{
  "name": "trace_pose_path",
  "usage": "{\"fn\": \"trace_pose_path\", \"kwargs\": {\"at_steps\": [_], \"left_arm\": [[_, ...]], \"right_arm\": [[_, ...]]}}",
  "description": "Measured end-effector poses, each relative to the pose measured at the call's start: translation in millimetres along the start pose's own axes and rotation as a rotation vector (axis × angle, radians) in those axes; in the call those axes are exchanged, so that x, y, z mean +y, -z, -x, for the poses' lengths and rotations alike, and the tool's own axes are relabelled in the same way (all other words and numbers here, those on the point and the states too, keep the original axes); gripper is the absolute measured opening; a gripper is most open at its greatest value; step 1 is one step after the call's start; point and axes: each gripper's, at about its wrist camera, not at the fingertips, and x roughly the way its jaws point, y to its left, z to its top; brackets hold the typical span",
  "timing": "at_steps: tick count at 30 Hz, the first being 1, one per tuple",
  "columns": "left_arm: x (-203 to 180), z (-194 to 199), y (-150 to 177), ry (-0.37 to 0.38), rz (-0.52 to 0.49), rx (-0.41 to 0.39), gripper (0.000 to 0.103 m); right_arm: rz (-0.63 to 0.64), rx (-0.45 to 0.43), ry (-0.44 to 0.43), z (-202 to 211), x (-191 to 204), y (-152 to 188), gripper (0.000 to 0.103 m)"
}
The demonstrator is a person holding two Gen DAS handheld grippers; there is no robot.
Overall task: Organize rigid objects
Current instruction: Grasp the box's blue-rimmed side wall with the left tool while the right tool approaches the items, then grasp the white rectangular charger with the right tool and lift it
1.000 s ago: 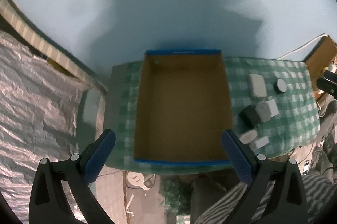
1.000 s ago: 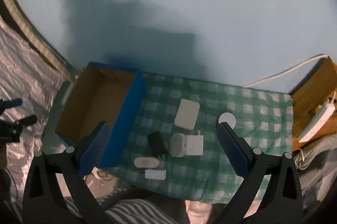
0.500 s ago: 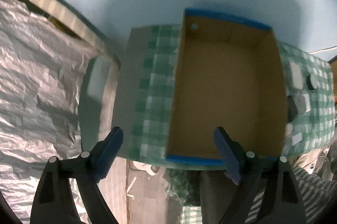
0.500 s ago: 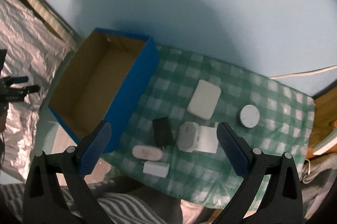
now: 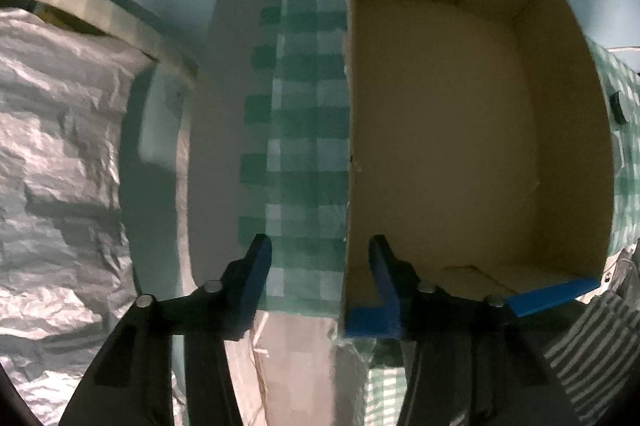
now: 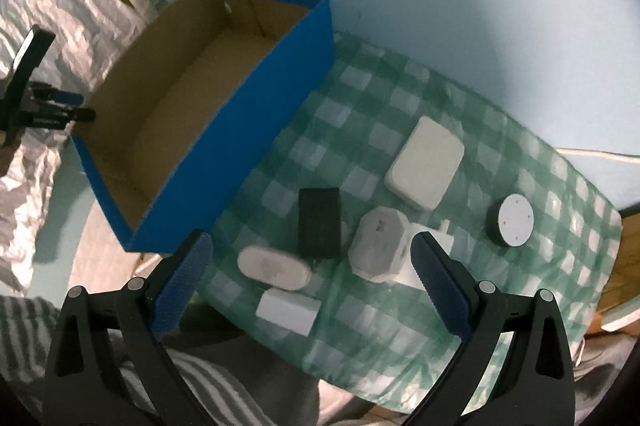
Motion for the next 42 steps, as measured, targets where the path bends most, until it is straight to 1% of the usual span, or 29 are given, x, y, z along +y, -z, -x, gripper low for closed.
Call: {"fn": "trace_pose_path", "kwargs": {"at_steps": [3, 4, 6, 7, 9, 11, 17, 19, 21, 23, 26, 28, 31, 32, 33, 35, 39, 42], "left_arm": [[-1, -8, -2, 0.029, -0.002, 0.022, 0.039], [-1, -10, -2, 0.033, -0.003, 0.025, 0.035], [-1, -15, -5, 0.044, -0.006, 0.034, 0.03], [-2, -18, -5, 0.045, -0.003, 0.043, 0.026], [-1, -25, -7, 0.059, 0.007, 0.069, 0.023], [-1, -31, -8, 0.078, 0.021, 0.083, 0.017], [-8, -40, -11, 0.055, -0.018, 0.103, 0.012], [-11, -42, -13, 0.049, -0.036, 0.108, 0.011], [-13, -44, -13, 0.051, -0.051, 0.106, 0.01], [-14, -45, -14, 0.052, -0.067, 0.101, 0.009], [-13, -47, -14, 0.056, -0.082, 0.099, 0.009], [-15, -48, -16, 0.056, -0.098, 0.096, 0.009], [-16, -50, -16, 0.053, -0.105, 0.099, 0.009], [-16, -50, -16, 0.05, -0.104, 0.098, 0.009], [-17, -49, -16, 0.046, -0.105, 0.095, 0.009], [-18, -48, -15, 0.042, -0.106, 0.089, 0.009], [-19, -46, -14, 0.045, -0.1, 0.088, 0.009], [-19, -45, -12, 0.052, -0.091, 0.084, 0.009]], "right_arm": [[0.017, 0.009, -0.009, -7, 1, 4, 0.1], [0.025, 0.016, -0.009, -9, 1, 6, 0.1], [0.046, 0.021, -0.009, -12, 2, 8, 0.1], [0.059, 0.024, -0.009, -14, 3, 9, 0.1], [0.086, 0.036, -0.02, -17, 4, 13, 0.1], [0.125, 0.043, -0.023, -20, 6, 18, 0.1], [0.259, 0.109, -0.016, -37, 13, 40, 0.1], [0.315, 0.15, -0.011, -48, 17, 49, 0.097], [0.363, 0.18, -0.012, -57, 21, 56, 0.091], [0.394, 0.215, -0.027, -66, 24, 60, 0.089], [0.449, 0.237, -0.033, -75, 30, 65, 0.088], [0.479, 0.247, -0.03, -80, 33, 67, 0.083], [0.521, 0.269, -0.038, -89, 38, 70, 0.072], [0.532, 0.276, -0.031, -93, 39, 71, 0.065], [0.533, 0.283, -0.031, -95, 40, 71, 0.055], [0.52, 0.294, -0.033, -102, 38, 71, 0.046], [0.452, 0.304, -0.044, -103, 32, 70, 0.042], [0.352, 0.322, -0.053, -98, 24, 70, 0.04]]}}
